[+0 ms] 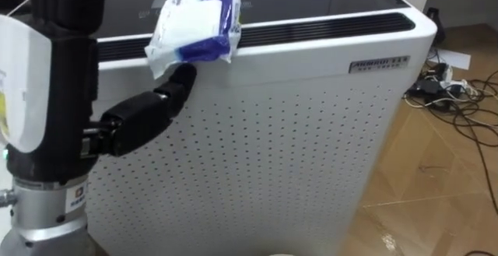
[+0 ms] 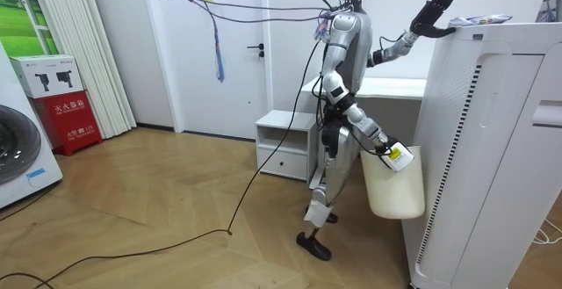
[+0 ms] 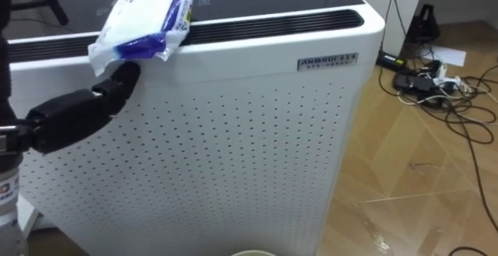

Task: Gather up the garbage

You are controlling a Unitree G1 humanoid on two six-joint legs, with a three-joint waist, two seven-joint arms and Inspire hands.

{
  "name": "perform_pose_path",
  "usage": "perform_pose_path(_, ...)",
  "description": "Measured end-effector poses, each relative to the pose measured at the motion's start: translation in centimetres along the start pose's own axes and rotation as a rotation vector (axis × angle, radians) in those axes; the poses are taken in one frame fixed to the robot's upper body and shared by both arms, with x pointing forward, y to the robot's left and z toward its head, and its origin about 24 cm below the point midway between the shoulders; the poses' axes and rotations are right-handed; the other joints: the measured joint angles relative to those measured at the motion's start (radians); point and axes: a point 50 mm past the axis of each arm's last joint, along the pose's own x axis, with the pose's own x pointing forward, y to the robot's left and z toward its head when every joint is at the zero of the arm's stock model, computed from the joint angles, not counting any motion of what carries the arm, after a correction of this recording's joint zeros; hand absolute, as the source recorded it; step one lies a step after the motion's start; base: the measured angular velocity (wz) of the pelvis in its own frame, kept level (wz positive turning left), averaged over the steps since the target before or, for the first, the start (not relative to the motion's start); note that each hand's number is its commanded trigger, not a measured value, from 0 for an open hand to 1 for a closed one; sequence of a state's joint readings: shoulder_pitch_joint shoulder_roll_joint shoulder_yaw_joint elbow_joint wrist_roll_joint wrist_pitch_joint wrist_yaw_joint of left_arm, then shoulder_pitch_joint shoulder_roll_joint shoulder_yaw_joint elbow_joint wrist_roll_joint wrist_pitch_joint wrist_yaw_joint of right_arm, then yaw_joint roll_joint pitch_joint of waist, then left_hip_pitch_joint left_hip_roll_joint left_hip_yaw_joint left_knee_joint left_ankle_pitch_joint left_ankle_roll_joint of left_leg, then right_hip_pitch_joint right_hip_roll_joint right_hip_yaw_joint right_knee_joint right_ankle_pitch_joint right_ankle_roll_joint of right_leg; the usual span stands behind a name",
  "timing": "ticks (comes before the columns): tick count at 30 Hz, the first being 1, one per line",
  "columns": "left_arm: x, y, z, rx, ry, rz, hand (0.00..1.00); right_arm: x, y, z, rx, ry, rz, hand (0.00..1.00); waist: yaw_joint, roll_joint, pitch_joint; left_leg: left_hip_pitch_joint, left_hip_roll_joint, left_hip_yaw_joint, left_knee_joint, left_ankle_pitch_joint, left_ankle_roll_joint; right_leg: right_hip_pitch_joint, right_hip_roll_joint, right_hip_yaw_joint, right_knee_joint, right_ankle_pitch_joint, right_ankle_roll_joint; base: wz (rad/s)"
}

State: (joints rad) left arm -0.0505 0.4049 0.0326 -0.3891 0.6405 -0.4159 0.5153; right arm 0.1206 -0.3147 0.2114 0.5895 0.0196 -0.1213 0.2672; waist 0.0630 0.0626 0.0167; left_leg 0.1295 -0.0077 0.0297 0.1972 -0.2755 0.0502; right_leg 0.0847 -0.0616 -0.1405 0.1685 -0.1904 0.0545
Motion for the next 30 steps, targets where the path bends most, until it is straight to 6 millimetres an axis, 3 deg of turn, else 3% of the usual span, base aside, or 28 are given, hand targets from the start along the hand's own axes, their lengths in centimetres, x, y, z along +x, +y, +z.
perform_pose_path(5, 0.0, -0.2, -0.3, 0.022, 0.017, -0.073, 0.0, 0.0, 0.0, 0.4, -0.027, -0.01, 0.016, 1.0, -0.001, 0.011, -0.002, 0.001, 0.001, 0.001, 0.0, 0.0, 0.0, 0.0, 0.0, 0.002, 0.0, 0.005, 0.0, 0.0)
perform_pose_path(11, -0.2, -1.3, -0.3, 0.02, 0.023, -0.218, 0.0, -0.2, -0.3, 0.3, -0.038, -0.004, 0.031, 1.0, -0.003, 0.033, -0.0117, 0.006, 0.001, 0.001, 0.0, 0.0, 0.0, 0.003, 0.0, 0.002, 0.001, 0.008, 0.0, 0.0)
perform_pose_path(19, -0.6, -3.0, 0.0, 0.005, 0.021, -0.444, 0.0, -0.3, -0.7, 0.2, -0.054, 0.004, 0.029, 1.0, -0.016, 0.057, -0.0073, -0.006, 0.003, 0.012, 0.0, 0.0, 0.0, -0.019, 0.006, 0.023, 0.004, 0.012, -0.001, -0.07)
perform_pose_path(24, 0.9, -3.0, 0.2, 0.03, -0.032, -0.507, 0.0, -0.4, -0.9, 0.3, -0.062, 0.0, 0.027, 1.0, -0.033, 0.059, -0.0068, -0.003, 0.003, 0.012, -0.001, 0.001, -0.001, -0.017, 0.007, 0.033, 0.003, 0.012, -0.001, -0.05)
perform_pose_path(30, 1.9, -3.0, -0.3, 0.068, -0.052, -0.586, 0.0, -0.4, -1.3, 0.9, -0.075, -0.005, 0.02, 1.0, -0.026, 0.066, -0.0083, 0.003, 0.006, 0.025, -0.009, 0.001, -0.001, -0.019, 0.01, 0.043, 0.003, 0.012, -0.002, -0.04)
